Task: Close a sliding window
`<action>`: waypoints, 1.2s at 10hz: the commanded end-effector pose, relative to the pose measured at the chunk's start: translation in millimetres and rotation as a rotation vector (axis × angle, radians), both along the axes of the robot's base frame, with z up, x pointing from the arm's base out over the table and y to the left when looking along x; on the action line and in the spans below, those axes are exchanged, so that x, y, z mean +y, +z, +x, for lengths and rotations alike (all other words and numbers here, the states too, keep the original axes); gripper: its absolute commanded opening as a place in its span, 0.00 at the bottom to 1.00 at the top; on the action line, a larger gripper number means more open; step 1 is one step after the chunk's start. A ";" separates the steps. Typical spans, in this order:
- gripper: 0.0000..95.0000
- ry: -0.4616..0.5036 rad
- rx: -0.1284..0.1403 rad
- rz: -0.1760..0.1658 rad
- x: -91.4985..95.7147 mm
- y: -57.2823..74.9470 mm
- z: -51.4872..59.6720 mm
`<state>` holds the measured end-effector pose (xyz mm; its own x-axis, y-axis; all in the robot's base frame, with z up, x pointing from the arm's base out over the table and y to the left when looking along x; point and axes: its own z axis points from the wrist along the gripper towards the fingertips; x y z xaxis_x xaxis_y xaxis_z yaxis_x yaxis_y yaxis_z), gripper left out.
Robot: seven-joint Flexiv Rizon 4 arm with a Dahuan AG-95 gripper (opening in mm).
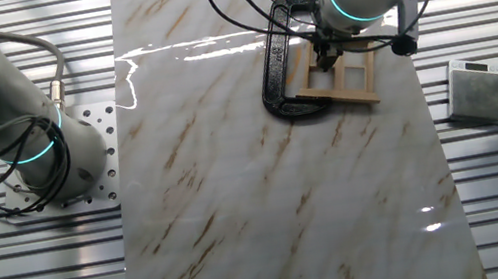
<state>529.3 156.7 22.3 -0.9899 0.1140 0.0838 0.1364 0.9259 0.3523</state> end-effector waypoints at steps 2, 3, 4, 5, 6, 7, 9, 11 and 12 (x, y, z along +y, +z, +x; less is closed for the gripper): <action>0.80 0.003 -0.001 -0.002 -5.4 1.5 -1.8; 0.80 0.005 -0.001 -0.002 -7.3 2.1 -2.2; 0.80 0.011 -0.003 -0.002 -11.6 2.7 -3.5; 0.80 0.014 -0.004 -0.001 -13.7 2.8 -4.4; 0.80 0.017 -0.005 -0.001 -14.6 3.2 -4.8; 0.80 0.020 -0.006 0.000 -14.6 3.3 -4.8; 0.80 0.025 -0.009 0.003 -14.5 3.5 -4.7; 1.00 0.024 -0.010 0.004 -13.2 4.8 -2.3; 1.00 0.020 -0.009 0.004 -12.5 6.0 -0.9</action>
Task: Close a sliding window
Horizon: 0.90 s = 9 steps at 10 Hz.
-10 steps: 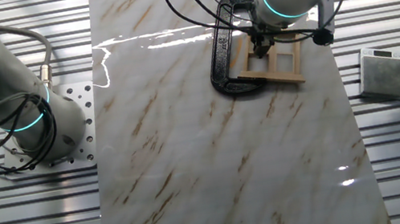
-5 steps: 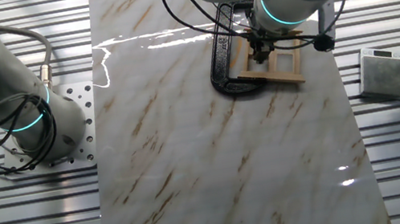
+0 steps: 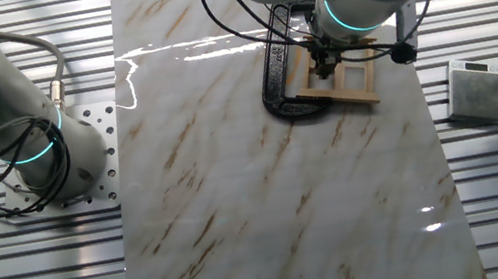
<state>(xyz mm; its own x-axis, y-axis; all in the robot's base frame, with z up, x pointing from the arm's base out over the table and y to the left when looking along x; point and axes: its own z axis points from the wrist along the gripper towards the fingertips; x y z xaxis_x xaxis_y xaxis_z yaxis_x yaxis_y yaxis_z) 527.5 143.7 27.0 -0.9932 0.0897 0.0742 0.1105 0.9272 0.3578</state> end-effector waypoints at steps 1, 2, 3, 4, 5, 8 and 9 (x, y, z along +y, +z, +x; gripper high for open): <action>1.00 -0.011 0.003 -0.001 1.5 2.8 3.3; 1.00 -0.020 0.005 0.001 2.8 4.1 5.9; 1.00 -0.028 0.005 0.002 4.4 4.8 8.0; 1.00 -0.038 0.004 0.002 7.3 4.9 10.8; 1.00 -0.047 0.003 0.004 8.9 4.5 11.9; 1.00 -0.069 0.001 0.010 11.1 2.9 13.2; 1.00 -0.073 0.000 0.012 11.3 2.8 13.3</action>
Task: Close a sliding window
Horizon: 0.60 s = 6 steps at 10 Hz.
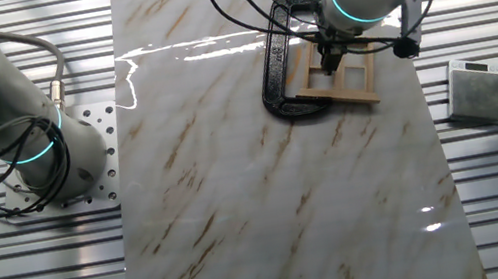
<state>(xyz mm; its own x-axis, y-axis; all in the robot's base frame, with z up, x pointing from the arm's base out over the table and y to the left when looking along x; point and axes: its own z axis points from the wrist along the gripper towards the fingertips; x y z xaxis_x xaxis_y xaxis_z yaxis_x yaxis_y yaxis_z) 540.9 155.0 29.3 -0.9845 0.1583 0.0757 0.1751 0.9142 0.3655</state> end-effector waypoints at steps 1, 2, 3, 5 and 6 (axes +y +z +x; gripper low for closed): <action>1.00 -0.009 -0.001 0.008 0.3 0.4 0.0; 1.00 -0.015 0.000 0.011 0.8 0.0 0.1; 1.00 -0.019 -0.001 0.013 1.7 -0.5 0.4; 1.00 -0.024 -0.001 0.015 3.8 -1.8 1.1; 1.00 -0.023 0.000 0.015 4.5 -2.1 1.3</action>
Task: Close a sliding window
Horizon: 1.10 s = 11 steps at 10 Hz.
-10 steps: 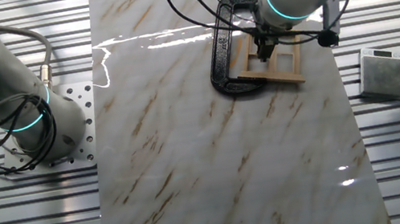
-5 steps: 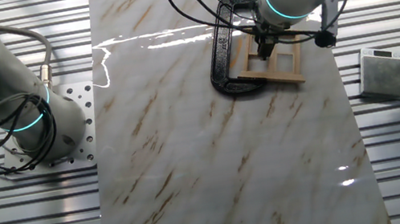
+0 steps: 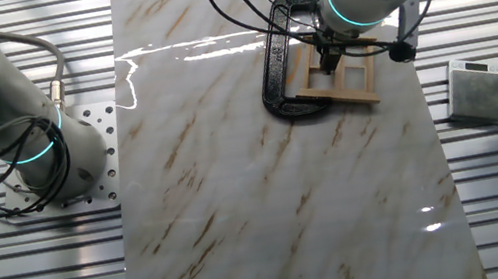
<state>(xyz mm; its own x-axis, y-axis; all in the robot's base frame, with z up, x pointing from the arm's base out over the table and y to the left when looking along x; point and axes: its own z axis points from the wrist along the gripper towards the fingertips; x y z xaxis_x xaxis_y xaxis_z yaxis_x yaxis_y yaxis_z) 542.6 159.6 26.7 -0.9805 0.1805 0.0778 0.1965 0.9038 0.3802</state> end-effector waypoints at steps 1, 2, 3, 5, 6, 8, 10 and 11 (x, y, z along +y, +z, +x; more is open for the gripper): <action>1.00 0.001 0.002 -0.002 0.3 0.3 -0.3; 1.00 0.001 0.003 -0.002 0.4 0.2 -0.3; 0.80 0.003 0.004 -0.002 0.3 0.1 -0.4; 0.80 0.005 0.006 0.000 0.2 -0.1 -0.7; 0.80 0.006 0.007 -0.001 0.0 -0.4 -1.1; 0.80 0.011 0.007 -0.004 -0.4 -0.9 -1.9; 0.80 0.012 0.007 -0.005 -1.1 -1.6 -3.1; 0.80 0.013 0.006 -0.006 -2.0 -2.2 -4.4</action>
<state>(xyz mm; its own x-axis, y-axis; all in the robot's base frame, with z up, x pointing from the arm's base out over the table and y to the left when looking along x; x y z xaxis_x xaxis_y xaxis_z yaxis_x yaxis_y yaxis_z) 537.6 157.2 23.8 -0.9822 0.1683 0.0832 0.1873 0.9090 0.3724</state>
